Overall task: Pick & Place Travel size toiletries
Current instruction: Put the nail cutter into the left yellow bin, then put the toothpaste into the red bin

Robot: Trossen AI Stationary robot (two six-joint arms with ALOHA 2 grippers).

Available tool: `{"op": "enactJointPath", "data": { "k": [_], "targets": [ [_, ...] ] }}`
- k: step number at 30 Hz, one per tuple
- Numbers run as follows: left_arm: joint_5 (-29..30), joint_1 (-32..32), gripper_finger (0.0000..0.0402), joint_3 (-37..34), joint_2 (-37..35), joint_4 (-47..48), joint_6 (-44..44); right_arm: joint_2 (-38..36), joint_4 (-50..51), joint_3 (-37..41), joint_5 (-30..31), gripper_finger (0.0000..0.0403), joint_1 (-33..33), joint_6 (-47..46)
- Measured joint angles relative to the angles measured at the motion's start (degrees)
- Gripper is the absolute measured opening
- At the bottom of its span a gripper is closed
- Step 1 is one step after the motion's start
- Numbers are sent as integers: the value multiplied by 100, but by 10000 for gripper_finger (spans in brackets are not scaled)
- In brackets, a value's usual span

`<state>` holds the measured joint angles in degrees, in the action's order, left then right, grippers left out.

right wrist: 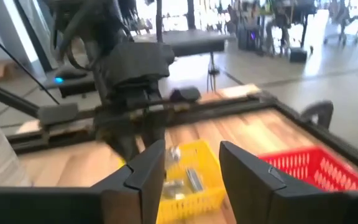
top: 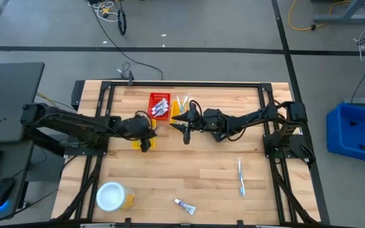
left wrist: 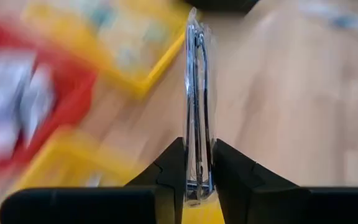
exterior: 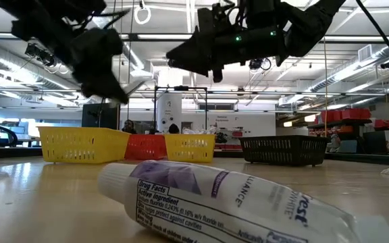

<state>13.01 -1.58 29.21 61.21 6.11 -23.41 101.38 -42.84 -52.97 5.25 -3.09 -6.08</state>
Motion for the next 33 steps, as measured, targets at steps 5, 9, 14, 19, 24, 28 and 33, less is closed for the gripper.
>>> {"op": "enactJointPath", "data": {
  "k": [5,9,14,19,24,28,33],
  "targets": [
    [460,0,69,0,-157,1626,-1811,0,205,0,27,169,0,-208],
    [393,2,70,-5,58,2291,-2578,2,202,0,25,167,0,-187],
    [54,0,82,-4,485,2161,-2527,2,246,0,25,153,0,-184],
    [46,2,93,-4,755,2032,-2284,2,347,0,15,137,2,-183],
    [107,2,115,-4,781,2029,-2131,2,410,0,10,128,0,-104],
    [121,0,134,-4,781,1990,-2112,2,455,0,8,126,6,142],
    [109,2,151,232,781,1981,-1865,2,582,0,6,128,4,159]
  ]
}}
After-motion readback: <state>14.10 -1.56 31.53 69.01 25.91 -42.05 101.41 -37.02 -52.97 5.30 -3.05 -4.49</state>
